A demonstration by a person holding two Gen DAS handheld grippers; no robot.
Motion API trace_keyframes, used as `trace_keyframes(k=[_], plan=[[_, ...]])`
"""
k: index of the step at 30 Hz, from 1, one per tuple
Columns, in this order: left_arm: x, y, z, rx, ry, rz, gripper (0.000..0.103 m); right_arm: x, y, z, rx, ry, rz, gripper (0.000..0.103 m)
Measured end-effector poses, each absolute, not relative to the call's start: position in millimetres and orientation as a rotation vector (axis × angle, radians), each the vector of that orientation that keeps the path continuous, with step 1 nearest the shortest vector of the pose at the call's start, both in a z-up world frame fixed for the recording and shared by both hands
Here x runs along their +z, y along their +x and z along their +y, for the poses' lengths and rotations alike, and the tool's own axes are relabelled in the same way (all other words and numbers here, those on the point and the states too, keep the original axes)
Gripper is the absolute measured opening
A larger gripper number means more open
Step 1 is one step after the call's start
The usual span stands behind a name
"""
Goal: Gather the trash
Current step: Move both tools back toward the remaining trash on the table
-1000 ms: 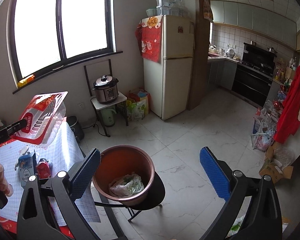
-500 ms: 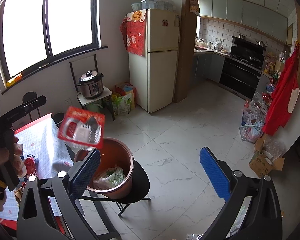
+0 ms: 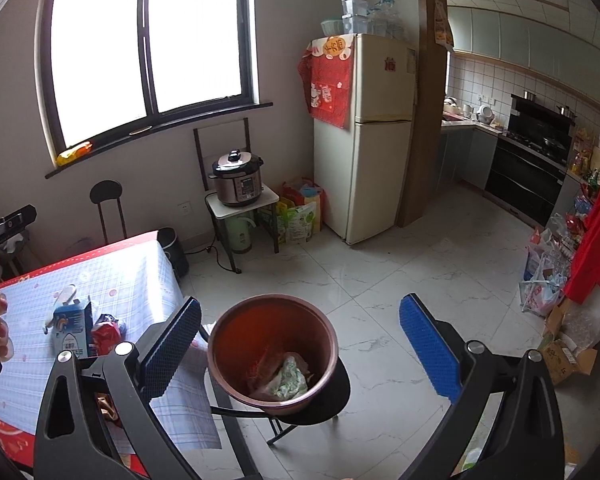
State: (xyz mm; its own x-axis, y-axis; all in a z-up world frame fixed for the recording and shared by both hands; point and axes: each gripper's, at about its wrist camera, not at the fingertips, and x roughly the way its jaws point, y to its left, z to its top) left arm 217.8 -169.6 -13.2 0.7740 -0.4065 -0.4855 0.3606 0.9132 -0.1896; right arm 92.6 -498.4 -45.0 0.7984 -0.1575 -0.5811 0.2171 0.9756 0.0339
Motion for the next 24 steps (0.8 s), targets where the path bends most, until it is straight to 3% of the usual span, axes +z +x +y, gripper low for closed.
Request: trace_keyframes(k=[13,24], plan=[[-39,122,59,0.044,-0.238,0.519,0.097,-68,140,-376,0.057,0.068,0.684,0.097],[-95,64,140,0.146,-0.364,0.586,0.097,-155,157,-275,0.219,0.024,0.837,0.097]])
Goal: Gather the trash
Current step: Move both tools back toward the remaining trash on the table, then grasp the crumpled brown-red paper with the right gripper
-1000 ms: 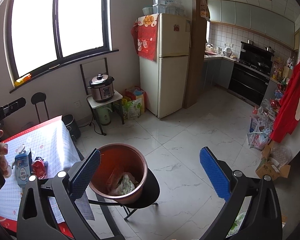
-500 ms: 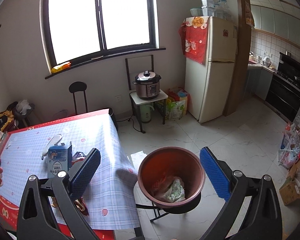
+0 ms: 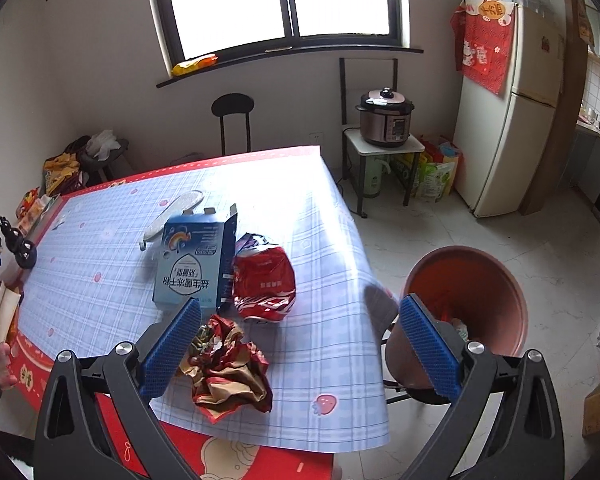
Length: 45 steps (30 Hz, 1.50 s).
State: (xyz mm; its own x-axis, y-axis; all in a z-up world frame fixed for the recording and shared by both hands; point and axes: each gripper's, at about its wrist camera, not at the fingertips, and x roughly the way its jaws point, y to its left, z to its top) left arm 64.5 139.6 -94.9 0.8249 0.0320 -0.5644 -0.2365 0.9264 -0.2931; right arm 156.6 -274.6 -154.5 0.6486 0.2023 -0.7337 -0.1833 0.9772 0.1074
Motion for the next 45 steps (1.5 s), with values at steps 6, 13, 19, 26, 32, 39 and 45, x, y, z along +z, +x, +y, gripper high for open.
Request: trace_keyframes(k=[6,13,19,26,32,39,45], plan=[[-112,65,155,0.143,-0.376,0.616,0.097,-218,163,-244,0.27,-0.022,0.964,0.097],[-122,68,176,0.142,-0.376,0.631,0.097,-261,171,-210,0.293,-0.035,1.108,0.097],[-130,75,189,0.127,-0.387,0.65,0.098,-284,180,-198,0.216,-0.068,1.218,0.097],[-145,81,186,0.079,-0.389,0.708,0.097,-306,183,-195,0.154,-0.024,1.307,0.097],[-153,80,180,0.055,-0.383,0.735,0.097,-314,182,-194,0.143,0.003,1.332,0.088],[-155,80,170,0.016,-0.388,0.761,0.097,-310,178,-204,0.186,0.031,1.305,0.07],[-153,85,154,0.029,-0.358,0.781,0.097,-278,162,-212,0.249,0.042,1.201,0.069]])
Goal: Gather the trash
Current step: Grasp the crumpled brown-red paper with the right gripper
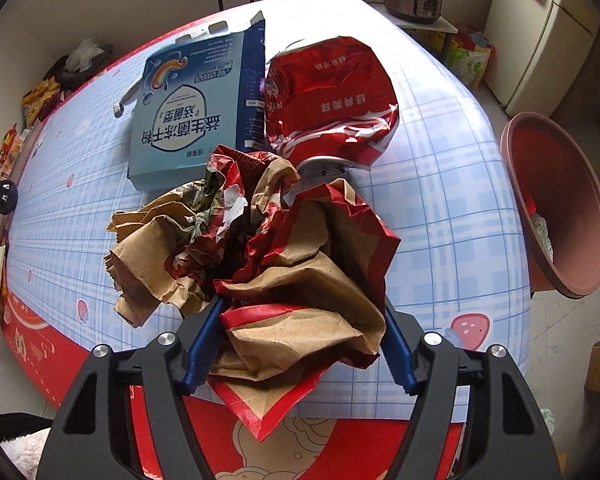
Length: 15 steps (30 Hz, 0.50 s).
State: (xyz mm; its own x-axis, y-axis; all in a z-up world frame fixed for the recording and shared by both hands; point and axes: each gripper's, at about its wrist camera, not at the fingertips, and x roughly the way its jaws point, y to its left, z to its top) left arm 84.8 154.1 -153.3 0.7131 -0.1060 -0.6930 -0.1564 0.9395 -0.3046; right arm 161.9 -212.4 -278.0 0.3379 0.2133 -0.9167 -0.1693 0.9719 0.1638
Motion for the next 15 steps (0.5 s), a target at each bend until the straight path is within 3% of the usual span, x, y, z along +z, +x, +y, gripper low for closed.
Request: trace_keyframes(k=[15], plan=[[-152,131,98,-0.136,-0.323,0.805,0.097,-164,150,-281,0.206,0.107,0.91,0.069]])
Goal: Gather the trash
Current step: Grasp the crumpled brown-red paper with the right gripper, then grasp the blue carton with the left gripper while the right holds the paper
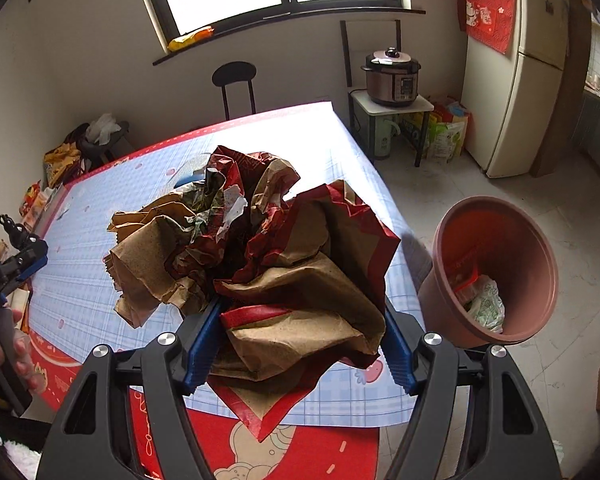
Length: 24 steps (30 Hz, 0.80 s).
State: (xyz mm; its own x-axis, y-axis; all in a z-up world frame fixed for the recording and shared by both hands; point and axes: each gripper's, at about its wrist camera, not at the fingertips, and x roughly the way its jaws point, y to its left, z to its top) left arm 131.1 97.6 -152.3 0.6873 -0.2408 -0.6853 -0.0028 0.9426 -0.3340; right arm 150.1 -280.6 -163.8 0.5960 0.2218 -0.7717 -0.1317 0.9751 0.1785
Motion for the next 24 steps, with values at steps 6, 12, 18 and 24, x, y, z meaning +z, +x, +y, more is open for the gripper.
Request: trace_keyframes(k=[6,12,18,24], plan=[[-178,173,67,-0.286,-0.332,0.89,0.097,-145,143,-303,0.153,0.113,0.873,0.069],[-242,223,65,-0.343,-0.455,0.993,0.084,-150,137,-311,0.084,0.118,0.898,0.069],[-280,259,61,-0.378,-0.534,1.045,0.073,-161,129,-321,0.02,0.134,0.94,0.069],[-303,280,58,-0.416,-0.62,1.07,0.074,-159,118,-326,-0.038,0.124,0.93,0.069]])
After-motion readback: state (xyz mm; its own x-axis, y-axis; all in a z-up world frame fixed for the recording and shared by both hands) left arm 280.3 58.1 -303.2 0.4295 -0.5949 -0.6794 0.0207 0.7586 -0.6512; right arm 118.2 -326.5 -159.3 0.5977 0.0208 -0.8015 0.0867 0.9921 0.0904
